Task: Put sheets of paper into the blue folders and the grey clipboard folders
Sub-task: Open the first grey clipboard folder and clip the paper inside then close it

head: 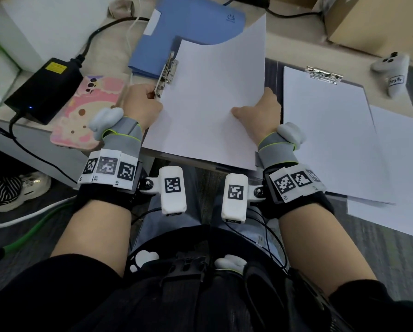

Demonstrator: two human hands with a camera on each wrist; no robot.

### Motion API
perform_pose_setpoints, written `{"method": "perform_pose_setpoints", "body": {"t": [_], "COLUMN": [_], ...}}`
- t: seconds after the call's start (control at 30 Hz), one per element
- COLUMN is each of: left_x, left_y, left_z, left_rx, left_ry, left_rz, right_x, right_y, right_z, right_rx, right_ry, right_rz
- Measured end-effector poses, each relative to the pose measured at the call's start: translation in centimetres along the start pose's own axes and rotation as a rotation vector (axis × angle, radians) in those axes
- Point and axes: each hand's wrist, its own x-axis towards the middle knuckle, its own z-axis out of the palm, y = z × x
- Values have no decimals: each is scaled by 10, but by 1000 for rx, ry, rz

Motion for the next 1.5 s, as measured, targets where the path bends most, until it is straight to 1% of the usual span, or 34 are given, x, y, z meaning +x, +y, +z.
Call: {"method": "perform_pose_setpoints", "body": {"t": [0.07, 0.23, 0.3, 0.43, 0.53, 0.63, 0.77, 0.93, 1.0, 1.07, 1.17, 1.3, 1.4, 1.5], "left_x": [4, 7, 14, 25, 35, 40, 41, 38, 36, 33, 26, 23, 21, 19], "left_y": [0, 11, 17, 31, 33, 38, 42, 40, 37, 32, 26, 16, 15, 19], "left_z": [0, -3, -1, 5, 8, 13, 13, 5, 3, 1, -3, -5, -4, -9], "left_rx": [37, 177, 225, 372, 431, 431, 234, -37, -74, -81, -136, -229, -278, -283], "left_ry": [1, 24, 37, 7, 1, 12, -38, 34, 52, 31, -15, 49, 42, 44], "left_rz": [-17, -30, -31, -9, -42, -102, -113, -58, -38, -34, -102, -73, -84, -167], "right_x": [0, 4, 9, 14, 16, 19, 22, 24, 24, 24, 24, 23, 22, 22], "right_y": [-1, 1, 2, 0, -1, -1, -1, -1, -1, -1, -2, -3, -2, -3], "right_z": [0, -1, -2, -8, -13, -14, -14, -13, -13, -13, -12, -13, -13, -13], "right_rx": [-9, -147, -207, -342, -404, -445, -489, -522, -533, -547, -560, -567, -571, -569], "right_ry": [-1, -50, -65, -123, -158, -171, -195, -197, -205, -213, -223, -238, -235, -233], "right_rz": [-12, -33, -22, 8, 15, 34, 53, 63, 63, 63, 70, 64, 64, 64]}}
